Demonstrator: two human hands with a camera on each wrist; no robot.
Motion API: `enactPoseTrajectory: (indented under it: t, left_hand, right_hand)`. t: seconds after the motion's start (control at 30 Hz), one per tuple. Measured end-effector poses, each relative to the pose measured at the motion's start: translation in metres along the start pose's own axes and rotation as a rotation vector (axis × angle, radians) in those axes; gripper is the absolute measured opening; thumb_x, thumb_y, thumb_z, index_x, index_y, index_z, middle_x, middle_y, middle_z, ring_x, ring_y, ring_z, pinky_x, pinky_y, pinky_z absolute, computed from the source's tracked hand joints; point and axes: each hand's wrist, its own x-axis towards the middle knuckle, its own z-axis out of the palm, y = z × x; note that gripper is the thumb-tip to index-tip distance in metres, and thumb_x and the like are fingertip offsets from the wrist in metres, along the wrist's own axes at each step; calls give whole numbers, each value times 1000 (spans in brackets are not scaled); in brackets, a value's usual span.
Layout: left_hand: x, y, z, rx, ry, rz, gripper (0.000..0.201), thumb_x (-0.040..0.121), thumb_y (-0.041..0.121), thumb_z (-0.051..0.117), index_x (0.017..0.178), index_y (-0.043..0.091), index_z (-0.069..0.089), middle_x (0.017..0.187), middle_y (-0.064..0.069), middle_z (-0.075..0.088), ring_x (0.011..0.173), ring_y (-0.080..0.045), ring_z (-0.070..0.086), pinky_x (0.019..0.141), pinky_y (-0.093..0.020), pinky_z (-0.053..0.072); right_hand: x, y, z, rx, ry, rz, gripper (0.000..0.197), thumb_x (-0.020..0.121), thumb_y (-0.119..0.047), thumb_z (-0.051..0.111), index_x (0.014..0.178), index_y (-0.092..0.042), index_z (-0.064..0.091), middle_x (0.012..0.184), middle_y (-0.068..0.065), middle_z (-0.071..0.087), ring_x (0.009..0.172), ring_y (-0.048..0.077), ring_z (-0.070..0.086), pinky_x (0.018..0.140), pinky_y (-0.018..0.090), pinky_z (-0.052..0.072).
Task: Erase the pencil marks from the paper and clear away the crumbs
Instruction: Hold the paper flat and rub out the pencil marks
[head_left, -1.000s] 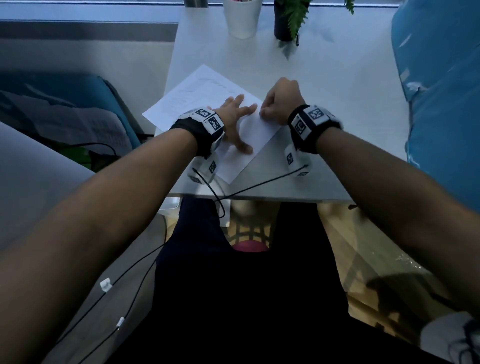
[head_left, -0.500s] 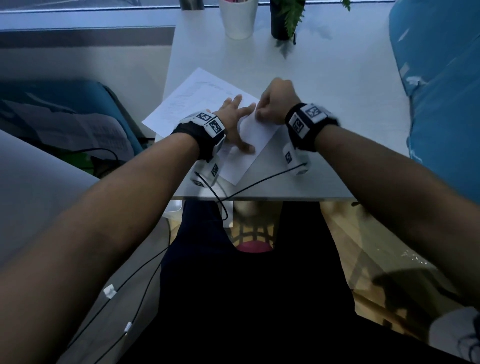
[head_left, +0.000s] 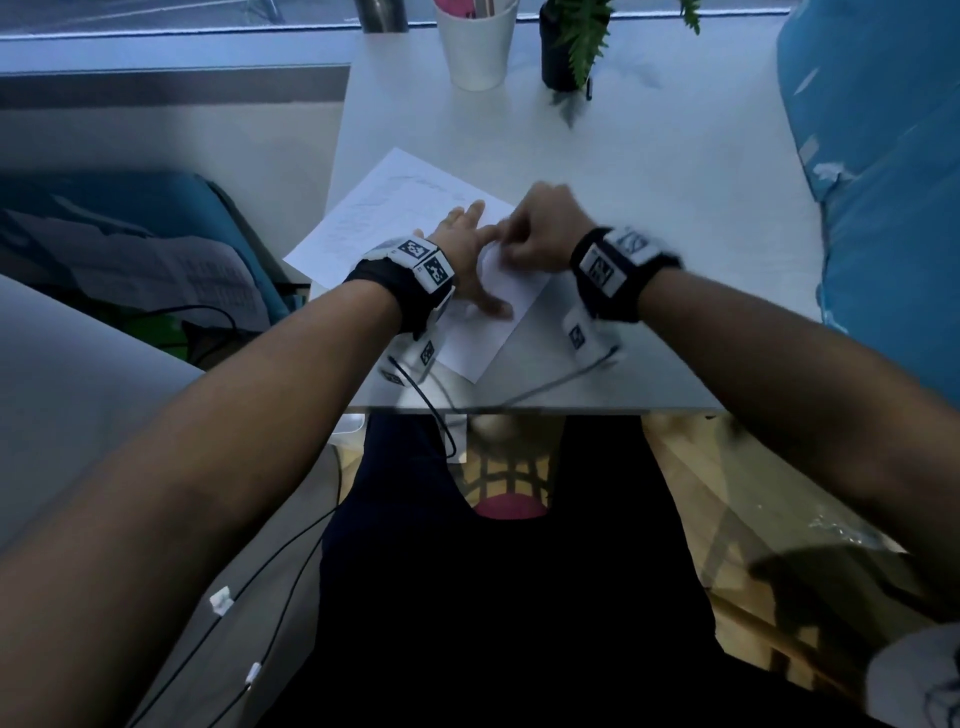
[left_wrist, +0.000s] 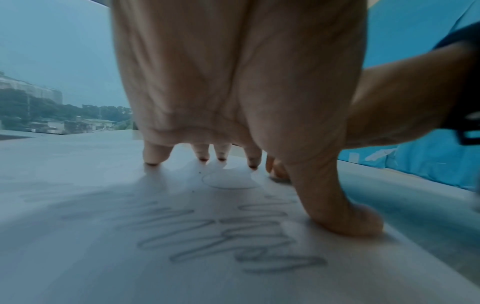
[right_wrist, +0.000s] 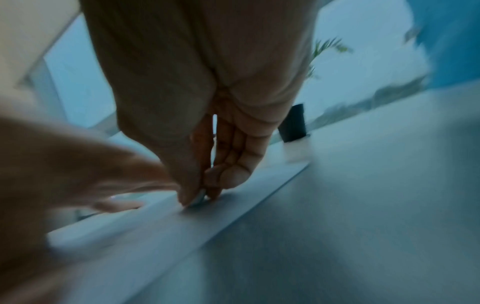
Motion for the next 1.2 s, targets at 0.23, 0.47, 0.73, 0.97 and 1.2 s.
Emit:
enactPoseTrajectory:
  t: [0.23, 0.47, 0.73, 0.97, 1.2]
  left_hand:
    - [-4, 1, -5, 25, 29, 9, 125, 53, 69, 82, 153, 43, 11, 165, -1, -5, 151, -26, -2, 112, -69, 15]
    - [-3, -1, -3, 9, 19, 11, 130, 51, 69, 83, 153, 42, 7, 165, 0, -7, 151, -27, -4, 112, -70, 13]
    - [-2, 1, -3, 14, 23, 2, 131, 51, 68, 84, 154, 40, 8, 164, 0, -6, 151, -26, -4, 111, -71, 17]
    - [0, 1, -4, 25, 13, -1, 133, 47, 72, 83, 153, 42, 9, 164, 1, -5, 151, -26, -3, 109, -69, 17]
    - [-2, 4, -4, 36, 14, -7, 132, 49, 72, 82, 154, 40, 8, 164, -1, -4, 150, -26, -3, 109, -70, 19]
  right_hand:
    - [-4, -3, 9, -1, -31, -39, 19, 75, -21, 66, 79, -6, 77, 79, 11, 74, 72, 24, 68, 65, 24, 47]
    - [-11, -5, 15, -11, -52, -93, 15, 74, -17, 67, 76, -6, 76, 78, 12, 73, 67, 24, 64, 63, 25, 44]
    - [-12, -5, 13, -13, -69, -112, 11, 74, -18, 69, 76, -10, 78, 78, 9, 73, 68, 20, 65, 63, 20, 43]
    - [-10, -5, 8, -12, -56, -98, 15, 73, -16, 68, 80, -7, 78, 79, 11, 74, 73, 26, 69, 73, 29, 55]
    - [-6, 2, 1, 15, 2, -16, 16, 74, -16, 67, 79, -5, 77, 71, 10, 69, 66, 20, 64, 66, 23, 47]
